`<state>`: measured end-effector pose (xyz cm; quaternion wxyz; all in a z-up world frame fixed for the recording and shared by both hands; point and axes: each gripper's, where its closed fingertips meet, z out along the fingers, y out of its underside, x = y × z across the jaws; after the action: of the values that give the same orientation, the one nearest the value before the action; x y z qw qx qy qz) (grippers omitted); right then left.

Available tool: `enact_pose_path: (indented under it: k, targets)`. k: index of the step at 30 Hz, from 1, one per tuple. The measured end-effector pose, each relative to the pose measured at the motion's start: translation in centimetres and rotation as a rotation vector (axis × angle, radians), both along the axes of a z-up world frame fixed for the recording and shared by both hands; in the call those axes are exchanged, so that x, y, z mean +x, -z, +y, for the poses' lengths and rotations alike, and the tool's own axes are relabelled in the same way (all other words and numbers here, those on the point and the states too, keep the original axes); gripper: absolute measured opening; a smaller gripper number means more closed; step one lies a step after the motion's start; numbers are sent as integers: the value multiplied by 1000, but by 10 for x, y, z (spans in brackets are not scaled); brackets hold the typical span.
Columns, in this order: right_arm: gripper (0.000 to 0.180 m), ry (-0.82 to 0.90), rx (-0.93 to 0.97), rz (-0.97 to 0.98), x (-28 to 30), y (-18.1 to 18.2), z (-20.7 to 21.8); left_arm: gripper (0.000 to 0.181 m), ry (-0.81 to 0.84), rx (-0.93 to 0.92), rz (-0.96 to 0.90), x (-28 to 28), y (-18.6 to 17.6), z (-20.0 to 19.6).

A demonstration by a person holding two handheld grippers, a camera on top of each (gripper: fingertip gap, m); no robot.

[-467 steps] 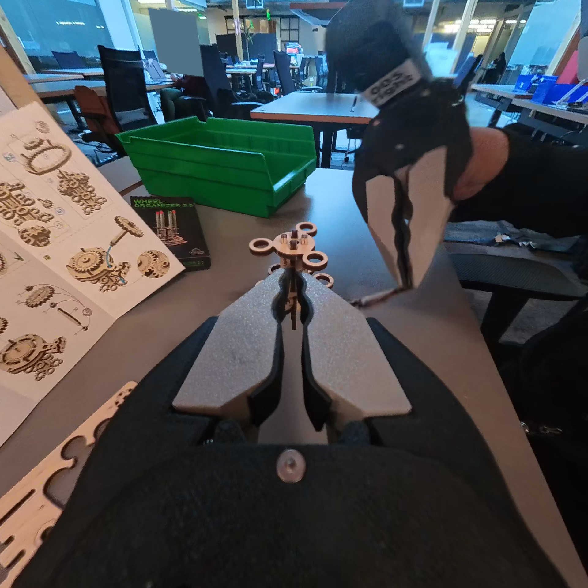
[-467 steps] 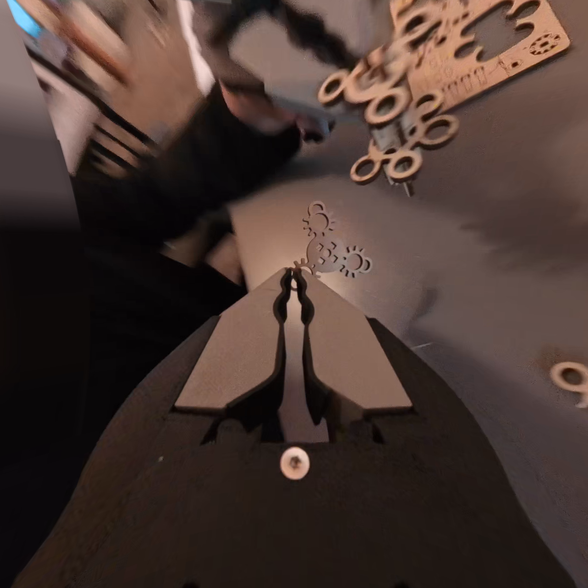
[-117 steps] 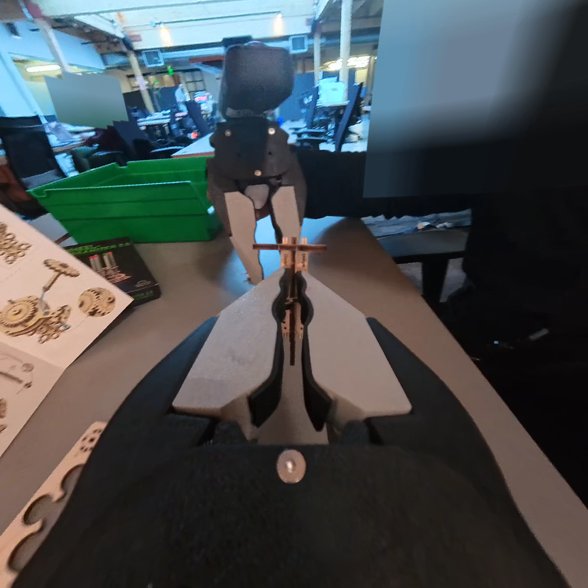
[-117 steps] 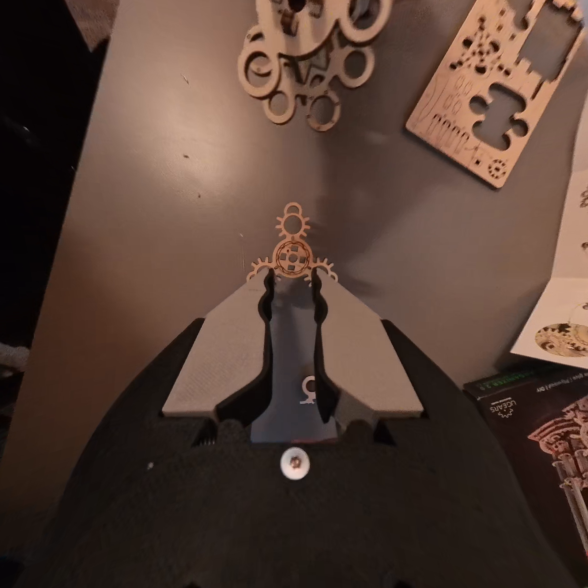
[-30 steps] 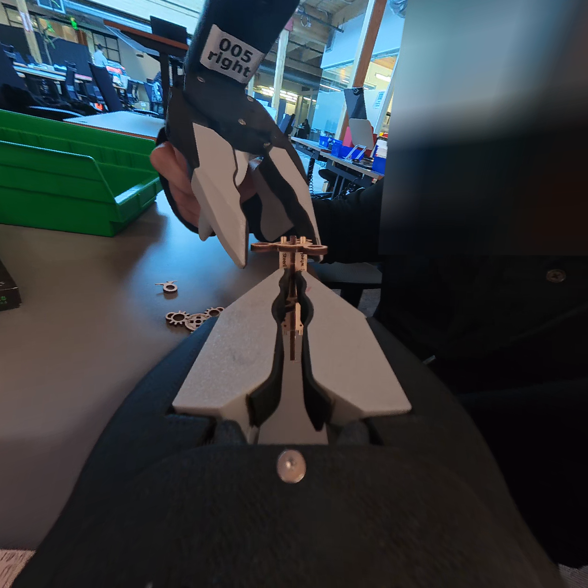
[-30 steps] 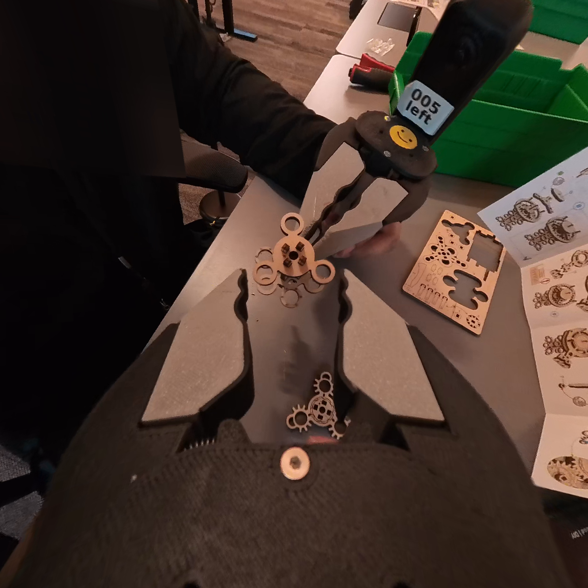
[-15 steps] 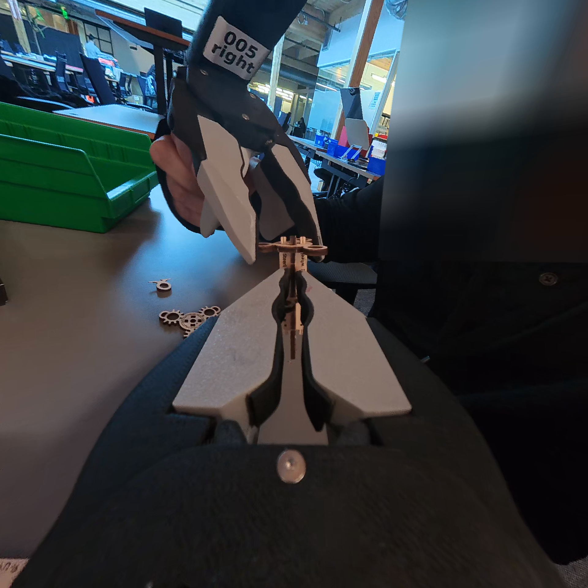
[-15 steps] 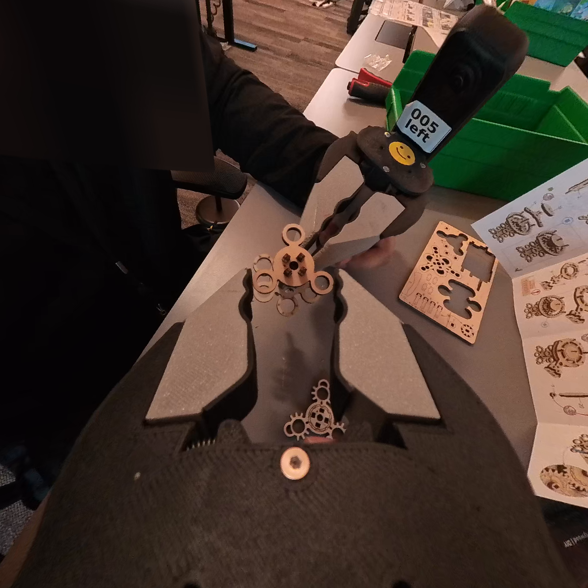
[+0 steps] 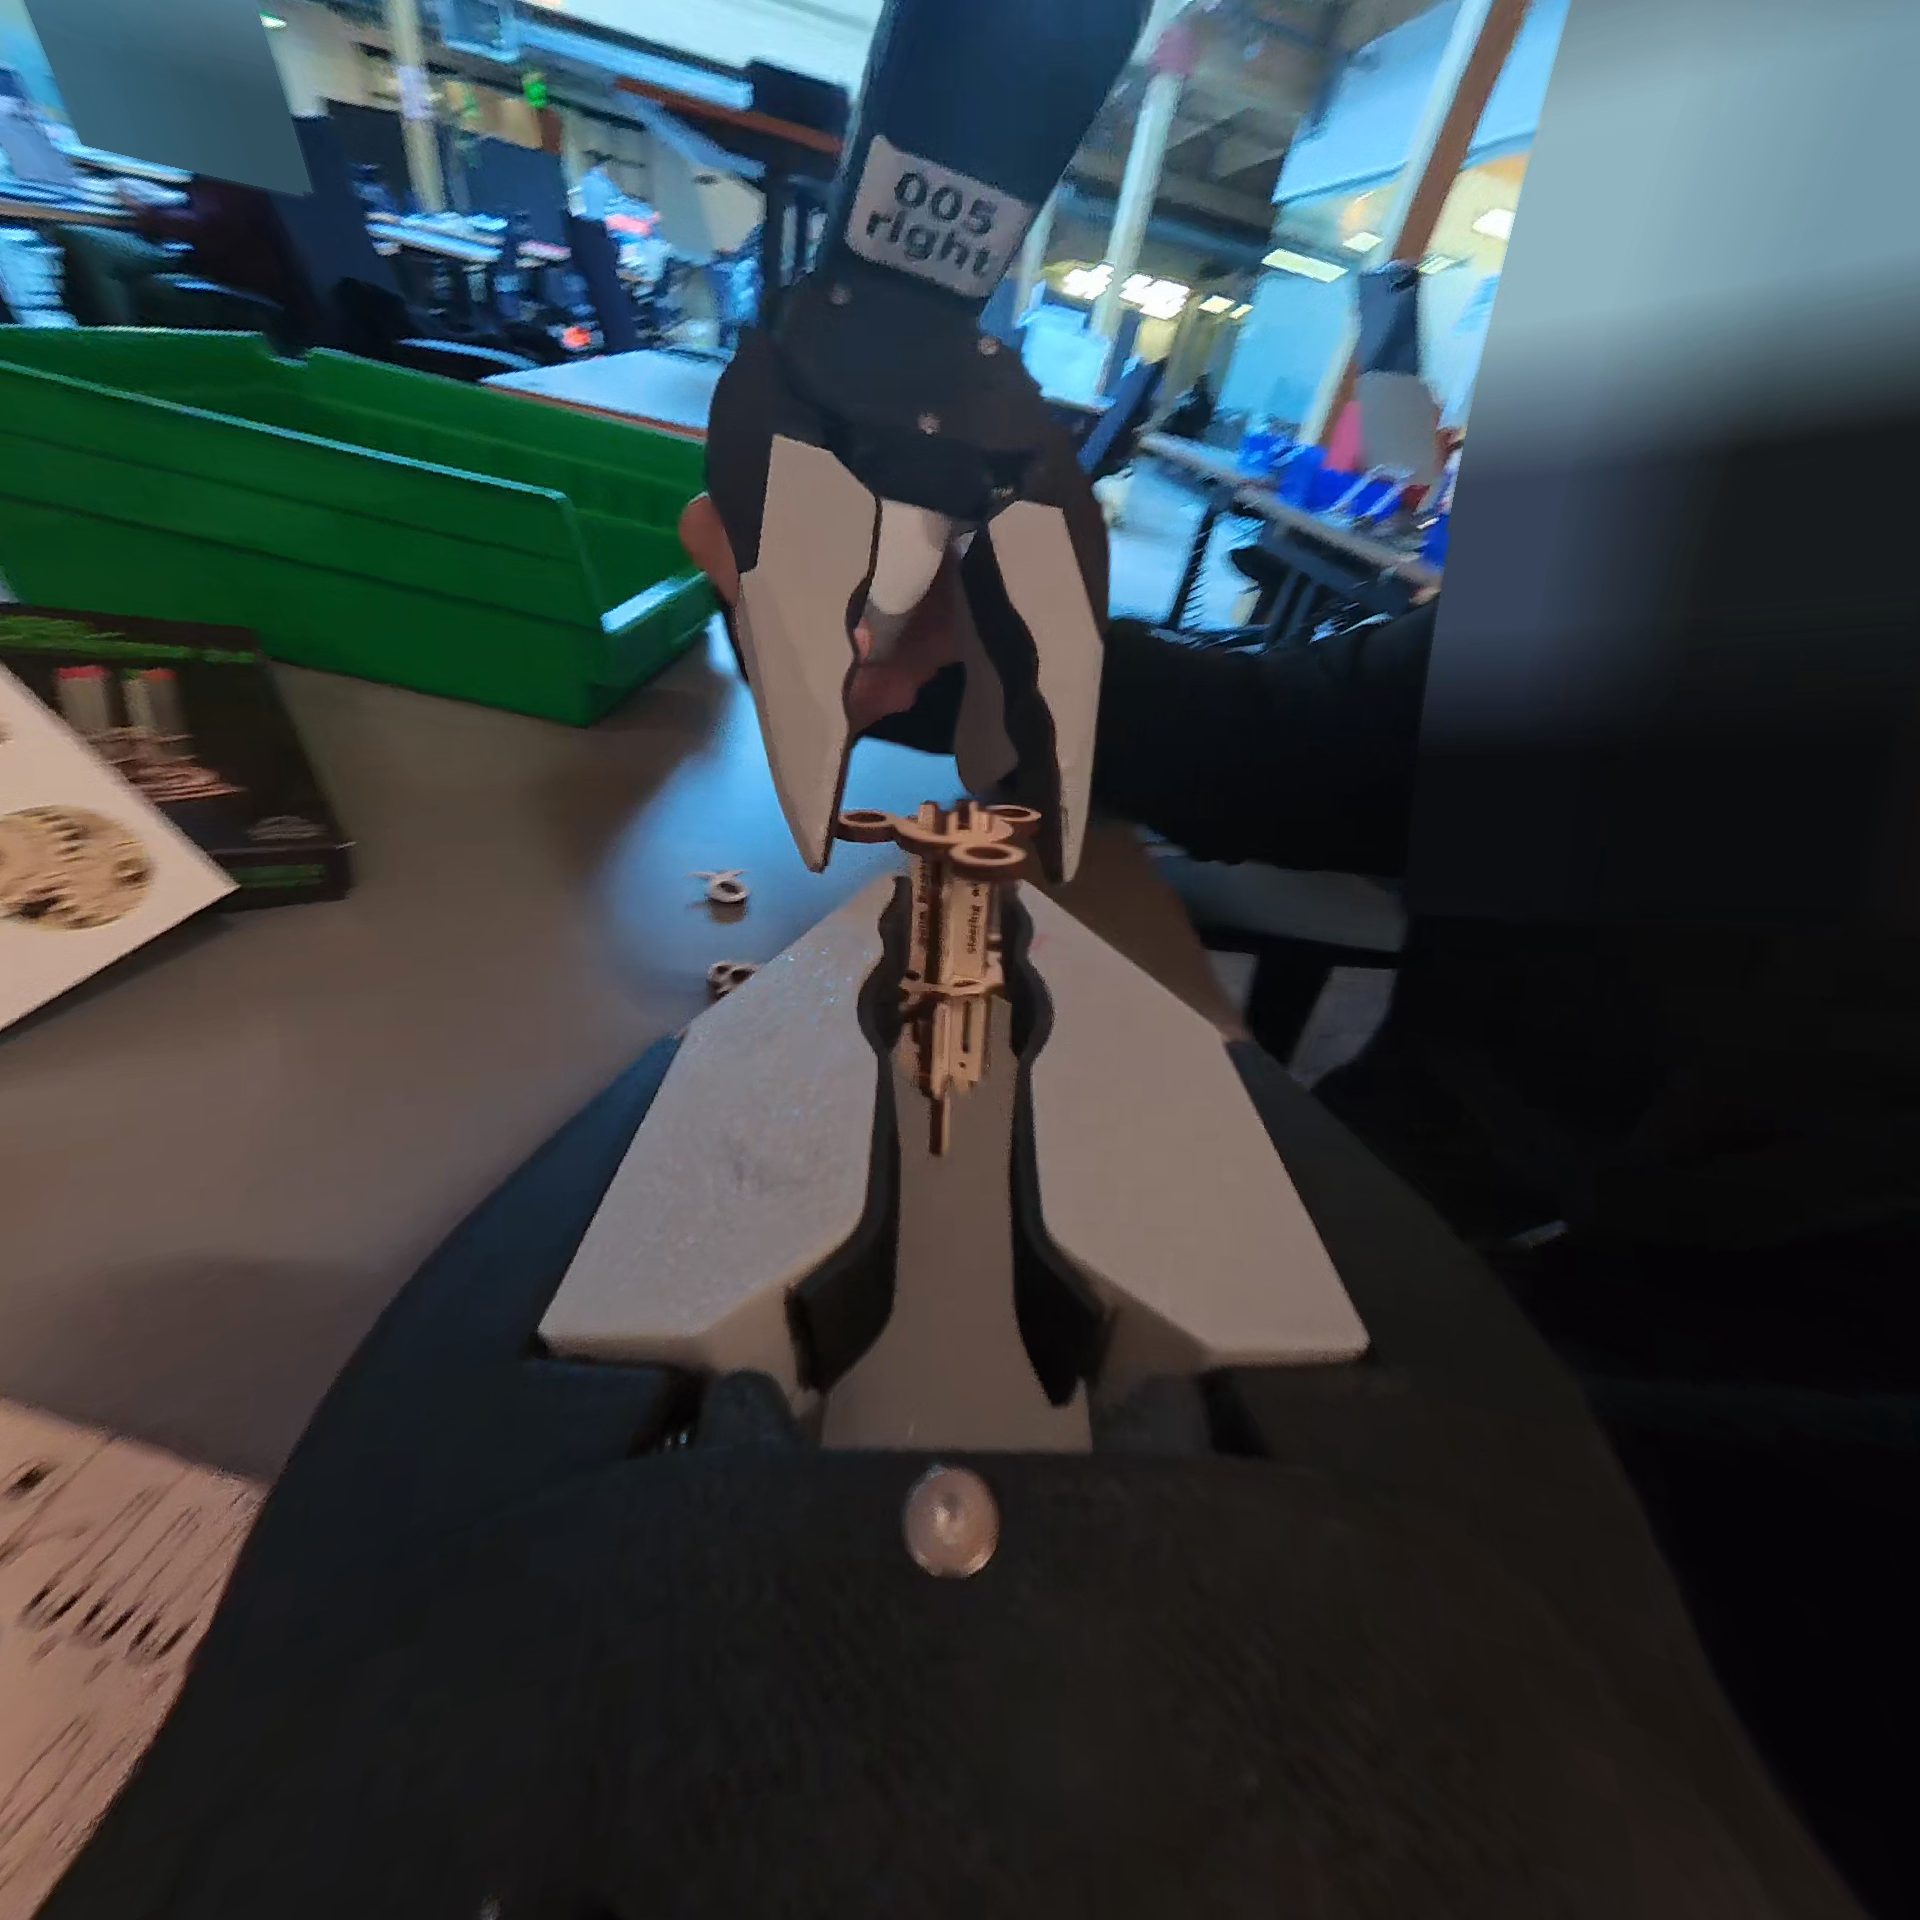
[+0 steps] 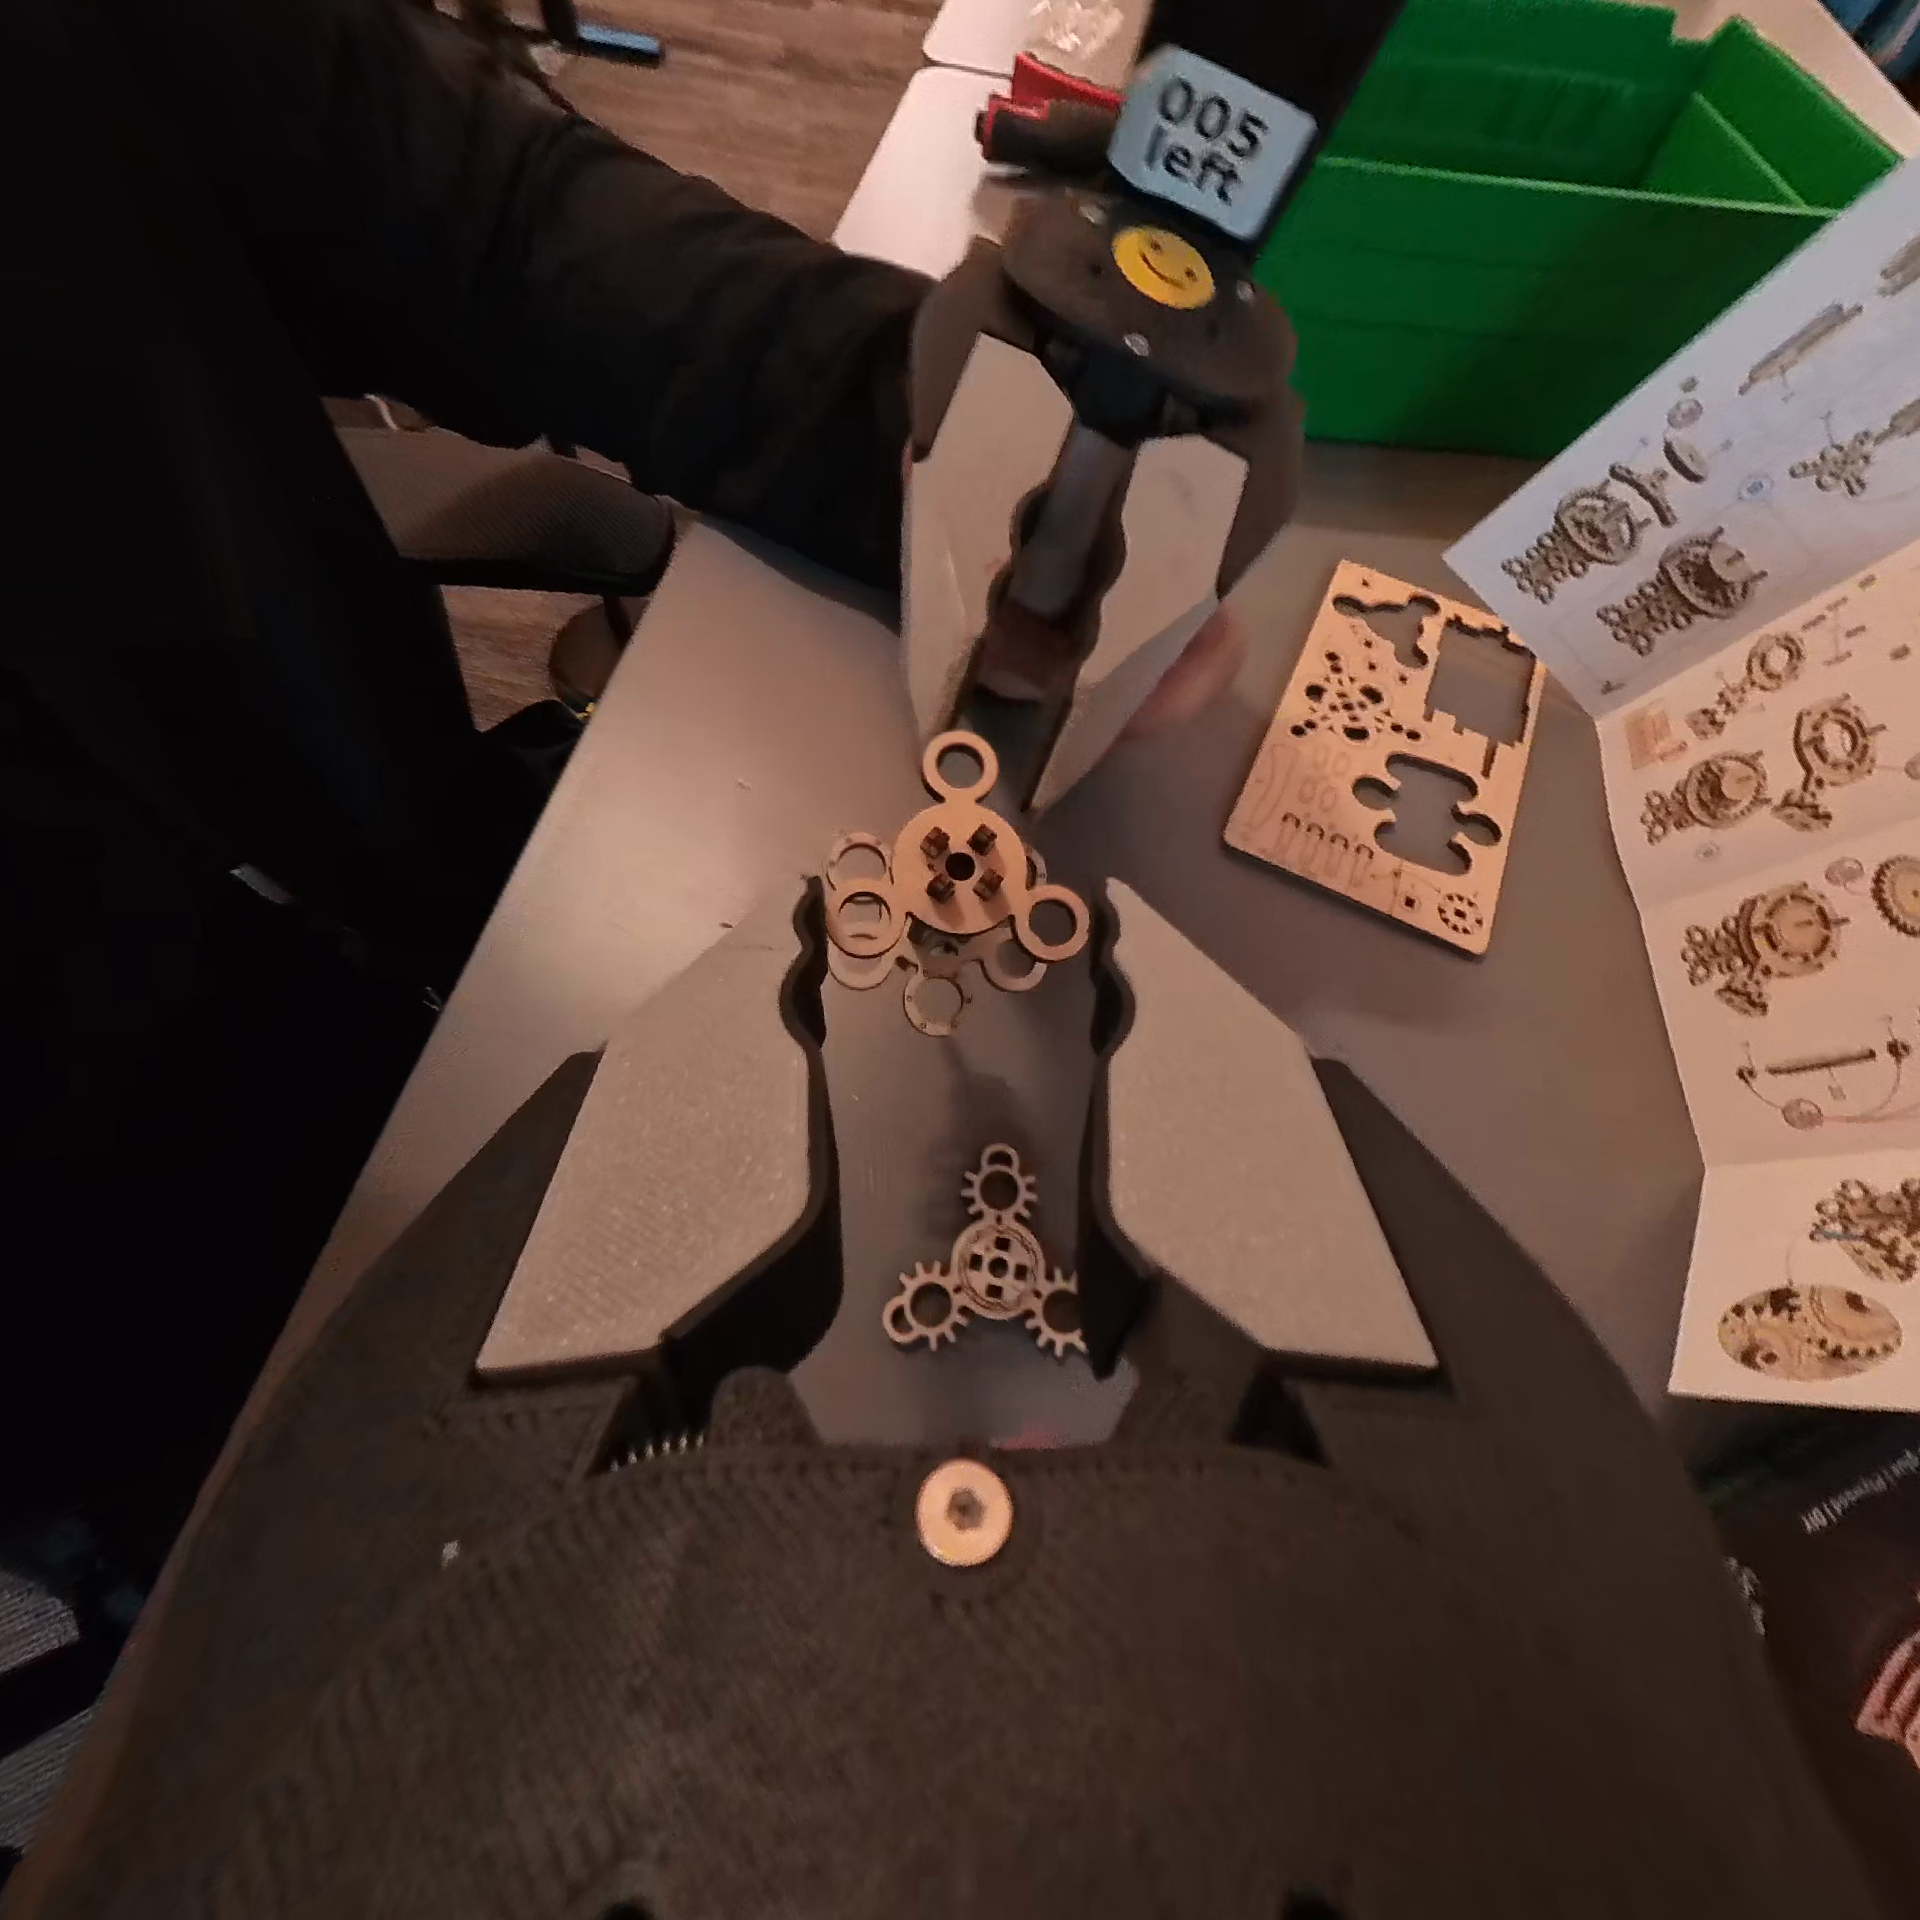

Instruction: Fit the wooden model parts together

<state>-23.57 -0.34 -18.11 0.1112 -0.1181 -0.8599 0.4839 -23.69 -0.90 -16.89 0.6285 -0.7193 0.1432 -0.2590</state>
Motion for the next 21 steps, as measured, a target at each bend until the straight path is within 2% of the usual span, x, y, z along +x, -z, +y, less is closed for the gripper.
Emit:
enact_pose_path:
  k: [8,18,21]
  targets:
    - [46,93,-33,-19,-15,-4,11,32,-156,-92,83,-13,19,17]
    - [47,68,-64,2,-12,-11,5,12,-131,-53,72,-1,13,21]
    - [46,74,-67,6,-13,-12,5,12,-131,-52,55,-2,12,21]
